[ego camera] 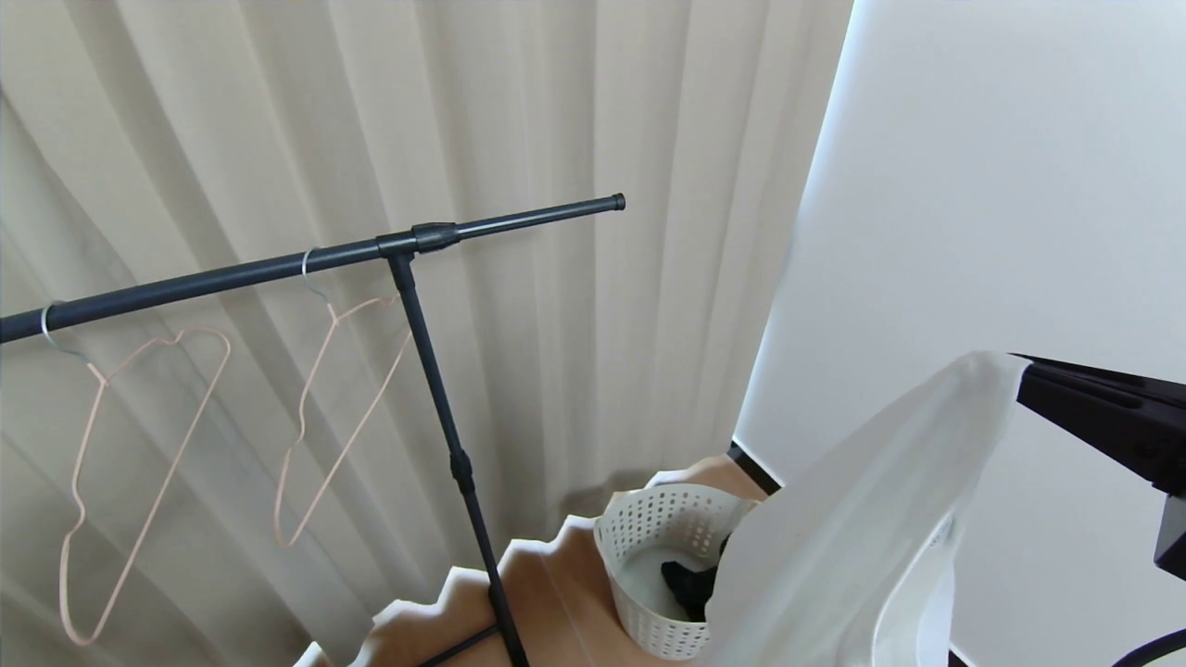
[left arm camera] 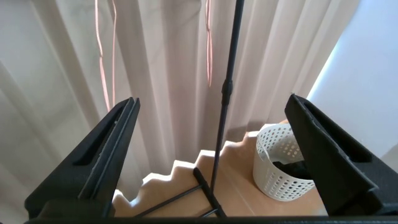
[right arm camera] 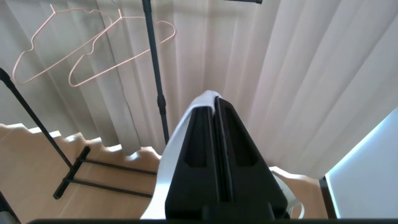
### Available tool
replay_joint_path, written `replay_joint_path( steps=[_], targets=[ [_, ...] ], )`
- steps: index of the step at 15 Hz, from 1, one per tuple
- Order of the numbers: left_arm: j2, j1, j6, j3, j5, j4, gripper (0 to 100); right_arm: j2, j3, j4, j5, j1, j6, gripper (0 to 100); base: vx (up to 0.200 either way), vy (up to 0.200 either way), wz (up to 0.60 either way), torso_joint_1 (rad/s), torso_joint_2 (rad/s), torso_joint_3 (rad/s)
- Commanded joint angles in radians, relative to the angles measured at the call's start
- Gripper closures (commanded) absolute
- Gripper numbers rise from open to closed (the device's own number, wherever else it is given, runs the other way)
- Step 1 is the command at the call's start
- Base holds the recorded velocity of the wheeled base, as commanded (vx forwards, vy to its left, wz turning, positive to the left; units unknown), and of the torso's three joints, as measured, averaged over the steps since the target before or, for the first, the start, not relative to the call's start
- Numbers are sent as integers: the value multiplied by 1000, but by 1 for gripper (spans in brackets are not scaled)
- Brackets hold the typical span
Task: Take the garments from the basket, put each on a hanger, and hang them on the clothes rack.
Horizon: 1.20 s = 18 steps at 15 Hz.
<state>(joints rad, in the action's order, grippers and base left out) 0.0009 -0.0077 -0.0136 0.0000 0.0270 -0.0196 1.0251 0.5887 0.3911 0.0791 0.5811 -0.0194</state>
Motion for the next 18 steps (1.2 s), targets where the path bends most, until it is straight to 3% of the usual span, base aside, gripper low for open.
replay_joint_path(
  steps=[1,12,16,18],
  targets=[
    [1,0,0,0,1,0,0,4,-1,0,1,-1,-1,100,0,0,0,27,-51,-22],
    [1,0,-5,0,7,0,0,3,-10,0,-1,-1,-13,100,0,0,600,6,-2,-1],
    [1,2,-6,0,7,0,0,-3,-17,2,-1,-1,-14,100,0,0,0,0,0,0],
    [1,0,-8,0,5,0,0,-2,-17,2,1,-1,-14,100,-200,0,0,5,2,2]
  ],
)
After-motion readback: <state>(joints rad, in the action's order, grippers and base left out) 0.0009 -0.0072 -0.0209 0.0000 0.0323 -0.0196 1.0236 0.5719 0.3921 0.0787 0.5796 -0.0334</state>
